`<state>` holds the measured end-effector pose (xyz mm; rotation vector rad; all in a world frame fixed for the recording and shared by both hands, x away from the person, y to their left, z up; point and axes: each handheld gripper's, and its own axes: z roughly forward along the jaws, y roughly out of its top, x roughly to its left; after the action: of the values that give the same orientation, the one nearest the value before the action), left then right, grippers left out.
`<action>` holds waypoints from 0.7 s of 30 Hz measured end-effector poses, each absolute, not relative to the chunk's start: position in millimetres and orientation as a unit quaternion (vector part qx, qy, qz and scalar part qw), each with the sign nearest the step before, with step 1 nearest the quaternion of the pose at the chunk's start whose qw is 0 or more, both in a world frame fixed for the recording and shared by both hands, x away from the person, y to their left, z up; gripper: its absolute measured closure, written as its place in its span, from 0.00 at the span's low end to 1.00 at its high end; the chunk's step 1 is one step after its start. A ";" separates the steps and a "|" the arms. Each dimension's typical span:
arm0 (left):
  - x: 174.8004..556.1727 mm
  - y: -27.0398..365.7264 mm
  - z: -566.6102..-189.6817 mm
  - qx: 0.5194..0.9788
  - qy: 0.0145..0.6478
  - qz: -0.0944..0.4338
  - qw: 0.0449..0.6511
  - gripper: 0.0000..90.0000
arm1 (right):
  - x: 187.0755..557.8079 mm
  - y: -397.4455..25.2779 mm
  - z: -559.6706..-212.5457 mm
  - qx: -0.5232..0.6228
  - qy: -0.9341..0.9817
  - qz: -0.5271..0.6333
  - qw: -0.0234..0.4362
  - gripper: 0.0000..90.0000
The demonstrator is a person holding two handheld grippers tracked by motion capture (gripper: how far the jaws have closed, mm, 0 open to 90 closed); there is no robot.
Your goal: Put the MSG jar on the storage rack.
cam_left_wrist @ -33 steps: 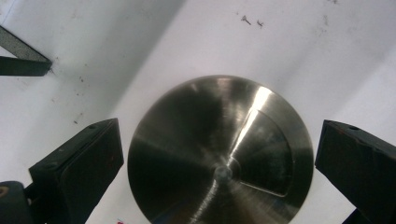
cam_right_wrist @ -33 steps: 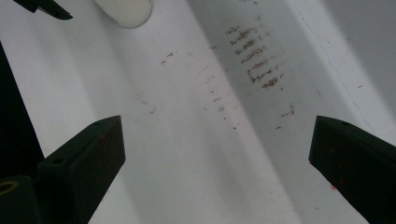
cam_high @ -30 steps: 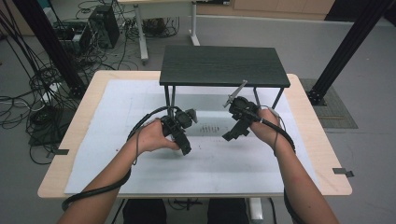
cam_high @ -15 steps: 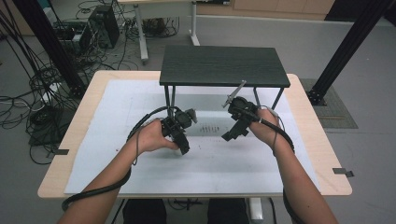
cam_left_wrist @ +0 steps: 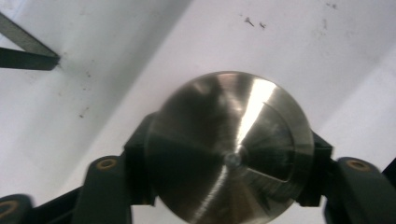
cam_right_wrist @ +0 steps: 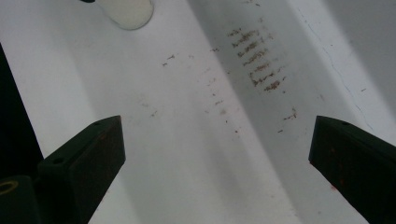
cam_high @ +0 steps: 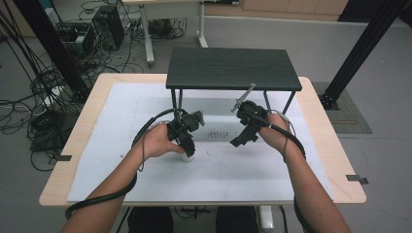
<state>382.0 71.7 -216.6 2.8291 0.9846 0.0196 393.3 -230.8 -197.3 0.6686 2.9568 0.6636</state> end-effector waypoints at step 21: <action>385.2 64.7 -214.7 0.940 0.335 0.006 0.057 0.47 | 393.1 -231.0 -198.6 0.216 0.953 0.213 0.018 0.04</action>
<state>385.2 64.7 -214.7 2.8507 1.0163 0.0186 393.1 -231.0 -198.6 0.6709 2.9595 0.6626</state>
